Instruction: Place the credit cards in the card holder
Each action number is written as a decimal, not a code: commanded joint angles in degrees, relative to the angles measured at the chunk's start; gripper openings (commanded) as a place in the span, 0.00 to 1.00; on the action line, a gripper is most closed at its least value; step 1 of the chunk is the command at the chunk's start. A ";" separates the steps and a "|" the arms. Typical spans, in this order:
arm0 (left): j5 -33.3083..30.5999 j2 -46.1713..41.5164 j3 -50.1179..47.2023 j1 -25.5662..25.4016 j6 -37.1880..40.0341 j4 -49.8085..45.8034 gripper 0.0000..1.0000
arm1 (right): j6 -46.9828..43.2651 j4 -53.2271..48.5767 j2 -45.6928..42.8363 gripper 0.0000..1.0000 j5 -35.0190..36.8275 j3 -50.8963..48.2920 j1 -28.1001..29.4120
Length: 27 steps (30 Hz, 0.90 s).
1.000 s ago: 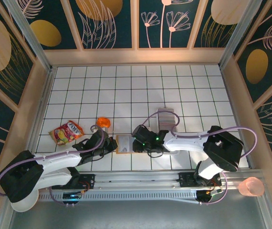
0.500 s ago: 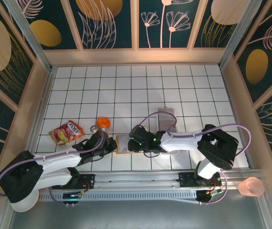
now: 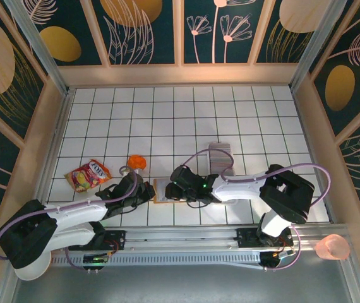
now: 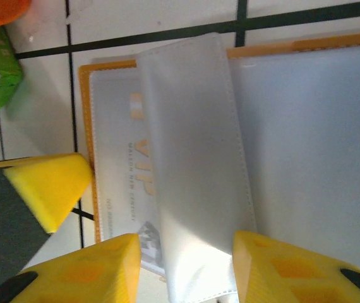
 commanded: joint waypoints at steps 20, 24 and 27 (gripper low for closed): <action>-7.01 -10.65 -3.80 -0.47 -3.41 -4.22 0.00 | 2.46 8.18 2.91 0.43 -1.57 0.28 0.77; -10.91 -15.72 -3.60 -0.50 -3.80 -9.35 0.00 | 2.81 9.51 3.42 0.42 -1.87 0.57 1.13; -13.32 -19.55 -3.46 -0.47 -4.66 -12.38 0.00 | 2.76 10.33 4.41 0.43 -2.35 1.47 1.37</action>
